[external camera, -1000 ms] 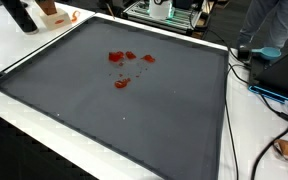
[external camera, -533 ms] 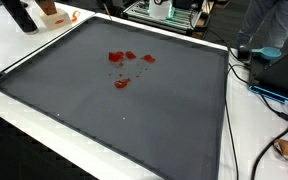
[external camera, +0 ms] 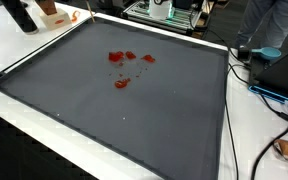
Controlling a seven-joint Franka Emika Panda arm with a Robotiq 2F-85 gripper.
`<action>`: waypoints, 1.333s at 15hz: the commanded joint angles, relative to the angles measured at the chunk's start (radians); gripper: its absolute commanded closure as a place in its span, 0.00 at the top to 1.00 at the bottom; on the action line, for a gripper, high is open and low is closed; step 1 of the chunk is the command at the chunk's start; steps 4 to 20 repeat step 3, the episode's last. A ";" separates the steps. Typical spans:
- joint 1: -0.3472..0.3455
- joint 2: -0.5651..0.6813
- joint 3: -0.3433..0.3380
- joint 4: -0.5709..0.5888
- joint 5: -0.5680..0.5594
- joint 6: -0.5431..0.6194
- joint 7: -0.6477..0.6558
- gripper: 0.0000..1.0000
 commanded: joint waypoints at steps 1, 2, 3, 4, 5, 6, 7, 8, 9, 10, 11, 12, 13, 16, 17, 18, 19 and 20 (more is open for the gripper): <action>0.002 0.000 -0.002 0.002 0.000 -0.001 0.000 0.12; 0.002 -0.001 -0.002 0.002 0.000 -0.001 0.000 0.12; 0.002 -0.001 -0.002 0.002 0.000 0.000 0.000 0.12; 0.002 -0.001 -0.002 0.002 0.000 0.000 0.000 0.12; 0.002 -0.001 -0.002 0.002 0.000 0.000 0.000 0.12; 0.002 -0.001 -0.002 0.002 0.000 0.000 0.000 0.12; 0.002 -0.001 -0.002 0.002 0.000 0.000 0.000 0.12; 0.002 -0.001 -0.002 0.002 0.000 0.000 0.000 0.12; 0.002 -0.001 -0.002 0.002 0.000 0.000 0.000 0.12; 0.002 -0.001 -0.002 0.002 0.000 0.000 0.000 0.12; 0.002 -0.001 -0.002 0.002 0.000 0.000 0.000 0.12; 0.002 -0.001 -0.002 0.002 0.000 0.000 0.000 0.12; 0.002 -0.001 -0.002 0.002 0.000 0.000 0.000 0.12; 0.002 -0.001 -0.002 0.002 0.000 0.000 0.000 0.12; 0.002 -0.001 -0.002 0.002 0.000 0.000 0.000 0.12; 0.002 -0.001 -0.002 0.002 0.000 0.000 0.000 0.12; 0.002 -0.001 -0.002 0.002 0.000 0.000 0.000 0.12; 0.002 -0.001 -0.002 0.002 0.000 0.000 0.000 0.12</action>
